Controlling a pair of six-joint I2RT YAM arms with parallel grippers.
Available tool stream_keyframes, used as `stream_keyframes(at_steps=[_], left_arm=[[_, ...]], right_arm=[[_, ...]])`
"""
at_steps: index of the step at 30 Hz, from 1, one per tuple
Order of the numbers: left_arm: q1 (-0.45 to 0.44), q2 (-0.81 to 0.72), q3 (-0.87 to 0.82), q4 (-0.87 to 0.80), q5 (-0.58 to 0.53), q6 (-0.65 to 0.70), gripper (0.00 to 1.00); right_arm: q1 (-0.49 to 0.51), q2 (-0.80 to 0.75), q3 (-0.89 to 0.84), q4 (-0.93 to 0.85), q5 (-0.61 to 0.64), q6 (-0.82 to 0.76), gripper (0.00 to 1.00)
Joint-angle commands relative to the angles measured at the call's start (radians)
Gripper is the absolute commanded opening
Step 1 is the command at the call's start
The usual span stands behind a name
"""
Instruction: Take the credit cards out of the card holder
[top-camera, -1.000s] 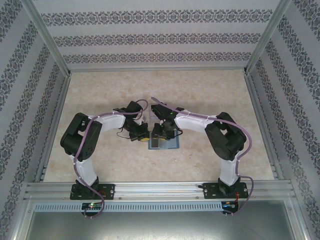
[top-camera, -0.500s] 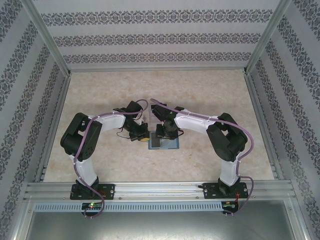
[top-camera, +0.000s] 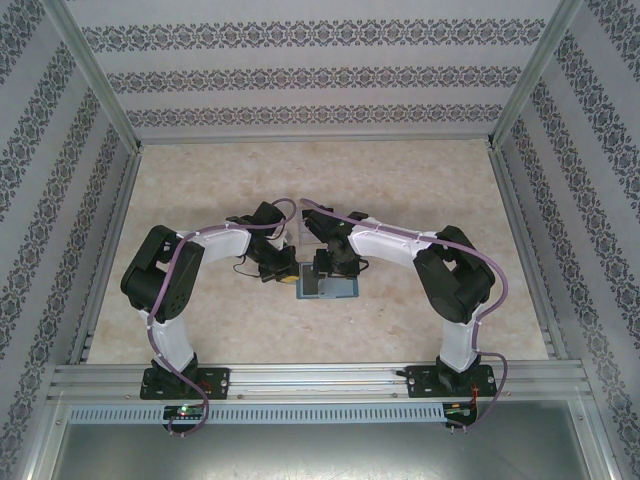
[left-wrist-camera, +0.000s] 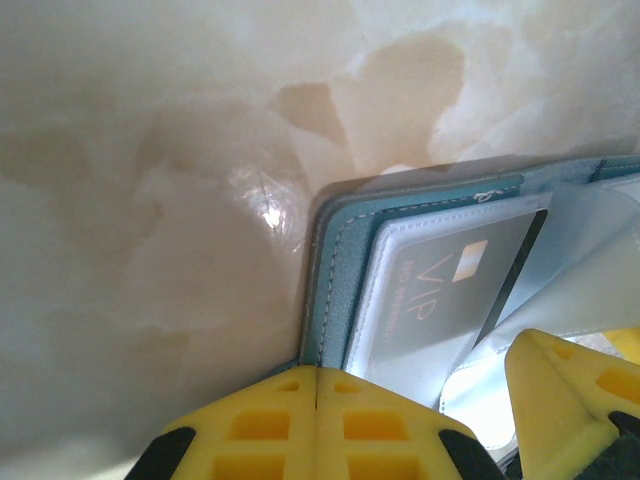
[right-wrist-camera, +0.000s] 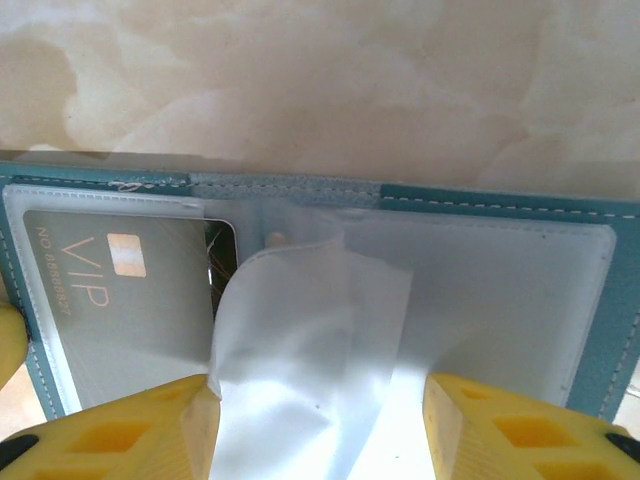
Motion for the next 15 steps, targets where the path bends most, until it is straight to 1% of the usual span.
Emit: stream_keyframes(at_steps=[1, 5, 10, 15], left_arm=[[-0.01, 0.017, 0.009, -0.058, -0.028, 0.001, 0.0], [-0.01, -0.012, 0.018, -0.056, -0.011, -0.009, 0.0], [-0.019, -0.054, 0.055, -0.048, 0.018, -0.036, 0.0], [-0.048, -0.027, 0.093, -0.051, 0.038, -0.046, 0.0]], right_arm=[[0.013, -0.024, 0.015, -0.037, 0.035, -0.01, 0.55], [0.011, -0.041, 0.0, -0.016, 0.026, -0.002, 0.52], [0.008, -0.056, -0.011, -0.001, 0.023, 0.007, 0.52], [0.001, -0.067, -0.024, 0.011, 0.014, 0.011, 0.51]])
